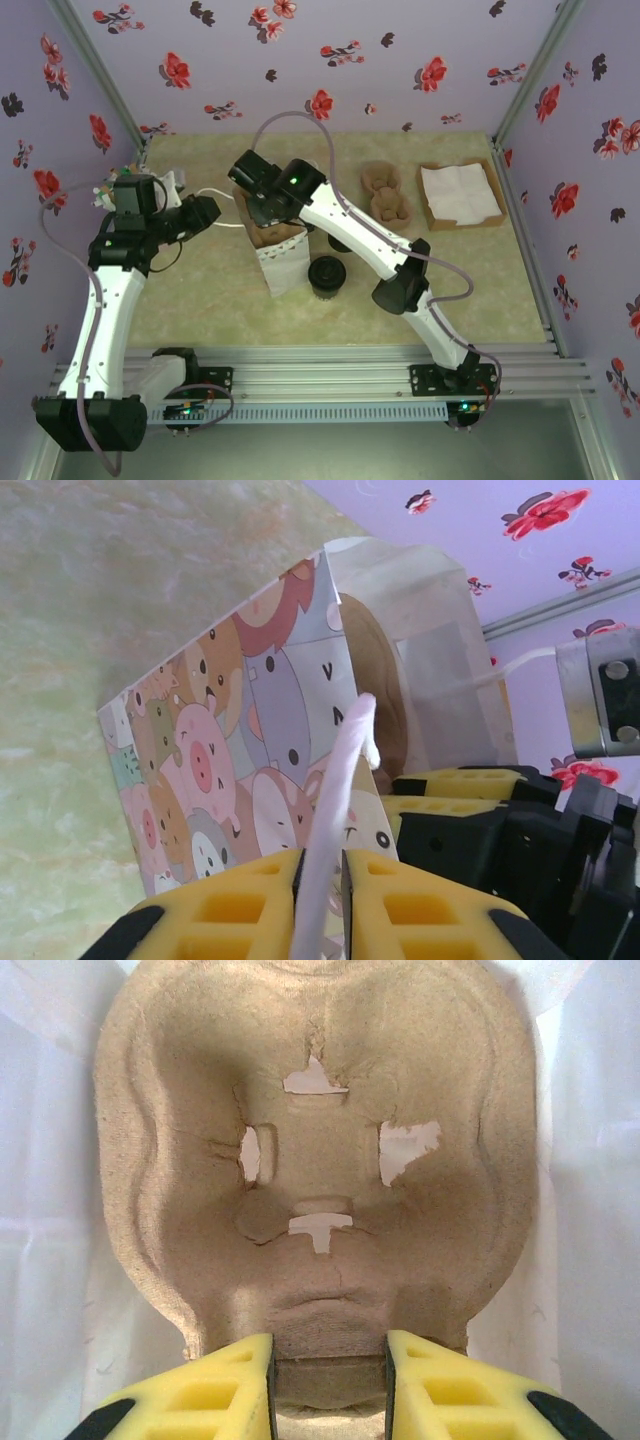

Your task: Pack the takeout coffee

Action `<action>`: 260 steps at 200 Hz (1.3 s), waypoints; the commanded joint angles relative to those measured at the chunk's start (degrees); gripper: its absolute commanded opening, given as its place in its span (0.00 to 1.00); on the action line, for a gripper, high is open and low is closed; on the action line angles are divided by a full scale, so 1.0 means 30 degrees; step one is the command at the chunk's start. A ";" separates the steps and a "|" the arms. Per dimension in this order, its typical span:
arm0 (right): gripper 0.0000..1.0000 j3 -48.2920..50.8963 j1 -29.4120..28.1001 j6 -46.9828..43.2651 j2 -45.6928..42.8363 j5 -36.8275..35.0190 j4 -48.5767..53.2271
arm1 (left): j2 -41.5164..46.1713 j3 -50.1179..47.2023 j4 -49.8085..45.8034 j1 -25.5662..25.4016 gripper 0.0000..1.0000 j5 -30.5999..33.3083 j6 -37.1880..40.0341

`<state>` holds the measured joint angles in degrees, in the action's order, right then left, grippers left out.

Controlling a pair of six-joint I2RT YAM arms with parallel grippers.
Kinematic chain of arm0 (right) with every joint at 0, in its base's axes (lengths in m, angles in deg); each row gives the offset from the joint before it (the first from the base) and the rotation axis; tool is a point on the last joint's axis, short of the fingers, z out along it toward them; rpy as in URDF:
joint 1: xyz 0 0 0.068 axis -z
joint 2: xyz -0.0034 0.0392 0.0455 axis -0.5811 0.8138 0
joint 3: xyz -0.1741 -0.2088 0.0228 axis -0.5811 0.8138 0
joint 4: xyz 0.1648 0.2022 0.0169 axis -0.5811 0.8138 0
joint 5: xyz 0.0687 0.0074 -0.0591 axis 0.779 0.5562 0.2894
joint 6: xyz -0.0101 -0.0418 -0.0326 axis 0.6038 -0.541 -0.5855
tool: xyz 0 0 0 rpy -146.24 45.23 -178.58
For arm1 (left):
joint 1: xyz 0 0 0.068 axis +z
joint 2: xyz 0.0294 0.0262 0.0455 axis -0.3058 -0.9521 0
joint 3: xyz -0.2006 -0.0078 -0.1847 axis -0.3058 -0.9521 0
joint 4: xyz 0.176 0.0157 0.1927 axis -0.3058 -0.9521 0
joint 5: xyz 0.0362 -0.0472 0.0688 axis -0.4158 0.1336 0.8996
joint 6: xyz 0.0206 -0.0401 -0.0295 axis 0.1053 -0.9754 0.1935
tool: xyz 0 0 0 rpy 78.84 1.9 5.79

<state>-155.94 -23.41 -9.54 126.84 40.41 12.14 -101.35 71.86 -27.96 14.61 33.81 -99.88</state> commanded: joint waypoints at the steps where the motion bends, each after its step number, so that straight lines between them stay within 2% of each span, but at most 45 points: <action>1: 0.30 -0.0591 -0.0261 -0.0541 0.0279 -0.0608 0.0624 | 0.0755 -0.0439 -0.0094 0.0130 0.17 -0.0698 -0.0587; 157: 0.30 -0.0738 -0.0862 -0.0994 0.1541 -0.1358 0.0976 | 0.2430 -0.1926 -0.0322 0.0130 0.17 -0.1124 -0.1436; 229: 0.29 -0.0262 -0.0882 -0.0369 0.2089 -0.0212 0.1293 | 0.2324 -0.1967 -0.0173 0.0137 0.17 -0.1171 -0.1279; 260: 0.30 -0.0182 -0.0992 -0.0411 0.1957 -0.0428 0.1642 | 0.2181 -0.1660 -0.0339 0.0130 0.18 -0.0850 -0.0882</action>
<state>-156.42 -25.66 -11.53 131.70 39.03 14.61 -94.68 65.96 -28.88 14.61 31.71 -103.44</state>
